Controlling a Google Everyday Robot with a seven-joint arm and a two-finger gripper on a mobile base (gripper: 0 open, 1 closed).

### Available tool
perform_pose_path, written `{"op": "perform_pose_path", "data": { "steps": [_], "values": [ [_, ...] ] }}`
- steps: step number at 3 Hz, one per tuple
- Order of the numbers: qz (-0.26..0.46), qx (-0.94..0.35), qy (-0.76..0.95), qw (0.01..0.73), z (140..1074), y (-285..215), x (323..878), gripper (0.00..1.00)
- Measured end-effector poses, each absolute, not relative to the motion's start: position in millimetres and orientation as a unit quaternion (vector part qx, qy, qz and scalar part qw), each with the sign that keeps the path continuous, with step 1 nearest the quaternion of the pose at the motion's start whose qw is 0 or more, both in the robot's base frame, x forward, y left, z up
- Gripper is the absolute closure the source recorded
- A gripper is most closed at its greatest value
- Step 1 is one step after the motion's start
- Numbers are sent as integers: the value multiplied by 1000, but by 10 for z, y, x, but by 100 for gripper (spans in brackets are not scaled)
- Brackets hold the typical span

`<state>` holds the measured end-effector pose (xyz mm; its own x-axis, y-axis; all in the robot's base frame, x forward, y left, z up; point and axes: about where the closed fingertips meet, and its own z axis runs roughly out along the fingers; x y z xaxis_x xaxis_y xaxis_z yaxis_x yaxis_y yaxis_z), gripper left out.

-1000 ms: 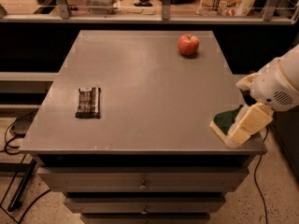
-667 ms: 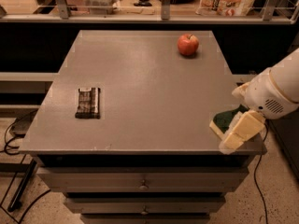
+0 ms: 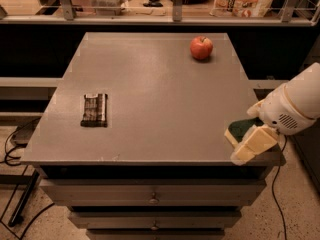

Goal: Move sponge near apple

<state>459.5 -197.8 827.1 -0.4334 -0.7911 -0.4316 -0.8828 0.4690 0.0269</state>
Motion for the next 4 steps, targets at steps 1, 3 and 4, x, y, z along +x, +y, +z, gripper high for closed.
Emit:
{"op": "perform_pose_path", "data": {
  "steps": [1,3,4],
  "values": [
    [114,-493,841,192,8364,-2047,4628,41],
    [103,-493,835,220,8615,-2040,4725,87],
    [131,-473,830,264,8829,-2132,4863,100]
  ]
}}
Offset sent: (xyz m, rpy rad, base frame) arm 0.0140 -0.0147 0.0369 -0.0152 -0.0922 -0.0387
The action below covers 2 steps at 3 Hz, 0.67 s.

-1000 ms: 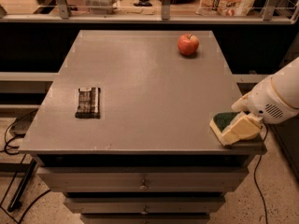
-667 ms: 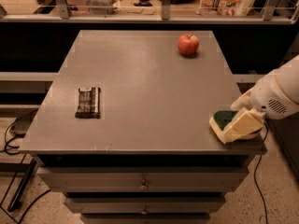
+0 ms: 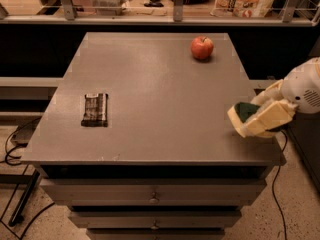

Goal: Move sponge near apple

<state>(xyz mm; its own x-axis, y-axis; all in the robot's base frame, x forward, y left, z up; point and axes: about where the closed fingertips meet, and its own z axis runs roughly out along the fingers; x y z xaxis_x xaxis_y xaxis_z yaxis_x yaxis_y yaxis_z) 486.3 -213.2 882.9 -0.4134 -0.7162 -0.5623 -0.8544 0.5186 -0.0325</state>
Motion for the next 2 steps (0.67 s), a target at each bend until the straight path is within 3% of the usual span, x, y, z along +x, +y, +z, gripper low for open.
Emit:
{"op": "perform_pose_path", "data": {
  "steps": [2],
  "values": [
    [186,-426,800,379,9443,-2284,5461,100]
  ]
}}
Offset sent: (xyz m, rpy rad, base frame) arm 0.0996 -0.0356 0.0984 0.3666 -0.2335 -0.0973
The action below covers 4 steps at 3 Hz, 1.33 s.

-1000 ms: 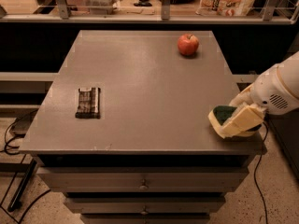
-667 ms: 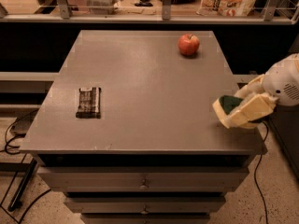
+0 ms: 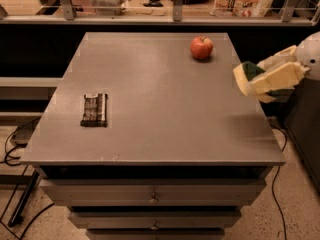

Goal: Move sponge near apple

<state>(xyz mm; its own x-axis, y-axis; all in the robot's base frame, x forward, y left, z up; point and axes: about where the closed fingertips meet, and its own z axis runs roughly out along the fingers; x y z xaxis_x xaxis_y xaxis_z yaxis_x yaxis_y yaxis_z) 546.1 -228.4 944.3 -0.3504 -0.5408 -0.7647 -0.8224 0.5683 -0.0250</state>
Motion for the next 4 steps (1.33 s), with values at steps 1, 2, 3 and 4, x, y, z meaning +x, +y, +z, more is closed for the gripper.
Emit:
{"op": "perform_pose_path", "data": {
  "steps": [1,2,3,4],
  "values": [
    [187,-425,796,388,9525,-2279,5499,100],
    [187,-404,807,388,9437,-2258,5534,100],
    [182,-367,812,416,9371,-2193,5790,100],
    [162,-331,811,455,9358,-2187,6248,100]
  ]
}}
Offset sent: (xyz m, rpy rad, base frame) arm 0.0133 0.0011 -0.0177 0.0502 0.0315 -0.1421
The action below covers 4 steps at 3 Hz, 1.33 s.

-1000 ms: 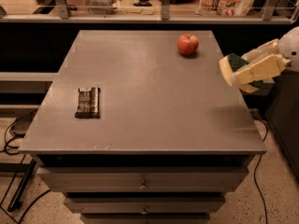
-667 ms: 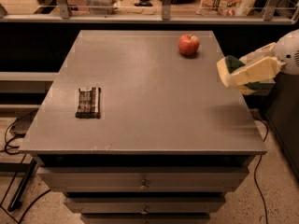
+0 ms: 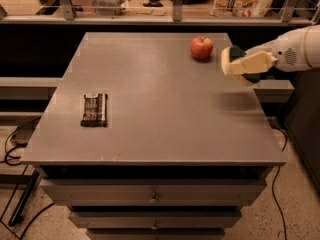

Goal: Move sponge near apple

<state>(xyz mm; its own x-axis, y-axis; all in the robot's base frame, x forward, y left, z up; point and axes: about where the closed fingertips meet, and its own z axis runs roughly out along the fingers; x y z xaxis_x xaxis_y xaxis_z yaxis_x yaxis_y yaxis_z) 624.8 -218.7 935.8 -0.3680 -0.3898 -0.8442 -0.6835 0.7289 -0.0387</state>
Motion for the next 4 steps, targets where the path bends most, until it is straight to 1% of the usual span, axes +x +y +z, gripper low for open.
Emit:
{"op": "perform_pose_path", "data": {
  "steps": [2,3,4],
  "values": [
    [113,-268,808,512,9315,-2244,7100,100],
    [110,-203,817,528,9162,-2403,7539,100],
    [112,-175,823,529,9063,-2466,7741,100]
  ]
}}
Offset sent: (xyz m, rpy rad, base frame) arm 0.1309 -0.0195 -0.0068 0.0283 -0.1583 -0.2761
